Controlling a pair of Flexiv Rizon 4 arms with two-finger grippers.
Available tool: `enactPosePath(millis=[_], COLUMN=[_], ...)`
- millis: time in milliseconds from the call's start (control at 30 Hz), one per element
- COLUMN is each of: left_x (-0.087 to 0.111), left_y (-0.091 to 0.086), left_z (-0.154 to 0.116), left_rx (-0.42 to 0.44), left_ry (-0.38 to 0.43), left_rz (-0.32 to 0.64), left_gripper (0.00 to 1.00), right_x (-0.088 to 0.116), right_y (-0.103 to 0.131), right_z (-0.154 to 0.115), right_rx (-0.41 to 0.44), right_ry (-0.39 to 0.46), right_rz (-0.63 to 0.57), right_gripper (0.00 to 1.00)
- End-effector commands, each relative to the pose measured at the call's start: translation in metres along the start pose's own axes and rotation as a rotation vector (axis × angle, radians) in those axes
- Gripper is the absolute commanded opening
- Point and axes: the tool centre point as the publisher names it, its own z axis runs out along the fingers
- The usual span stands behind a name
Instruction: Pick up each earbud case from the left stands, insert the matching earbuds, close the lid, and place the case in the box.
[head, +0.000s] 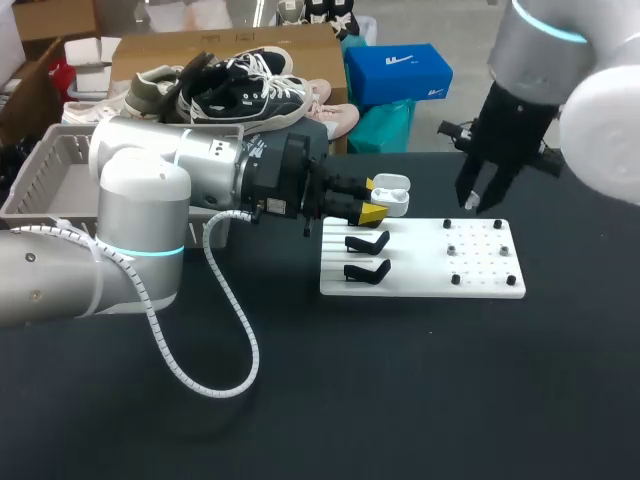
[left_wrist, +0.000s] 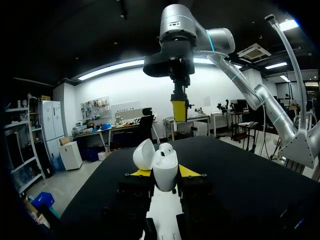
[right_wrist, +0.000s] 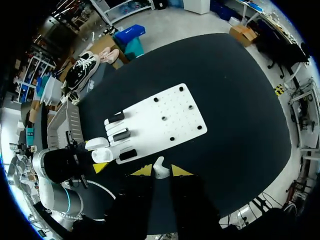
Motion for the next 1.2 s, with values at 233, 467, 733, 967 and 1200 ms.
enactPosePath(millis=[233, 467, 733, 967, 1200], left_x=[0.000, 0.000, 0.000, 0.000, 0.000], left_y=[0.000, 0.000, 0.000, 0.000, 0.000], left_z=[0.000, 0.000, 0.000, 0.000, 0.000], left_rx=[-0.002, -0.002, -0.002, -0.002, -0.002], left_ry=[-0.001, -0.001, -0.001, -0.001, -0.001], left_rz=[0.001, 0.001, 0.001, 0.001, 0.001], left_gripper=[0.00, 0.00, 0.00, 0.00, 0.00], right_x=[0.016, 0.016, 0.006, -0.004, 0.001], right_y=[0.050, 0.081, 0.097, 0.098, 0.094], right_z=[-0.028, -0.021, -0.013, -0.006, 0.000], right_rx=[0.023, 0.083, 0.124, 0.127, 0.111], right_ry=[0.045, 0.045, 0.070, 0.111, 0.137], right_rz=[-0.203, -0.278, -0.329, -0.357, -0.398], right_gripper=[0.00, 0.00, 0.00, 0.00, 0.00])
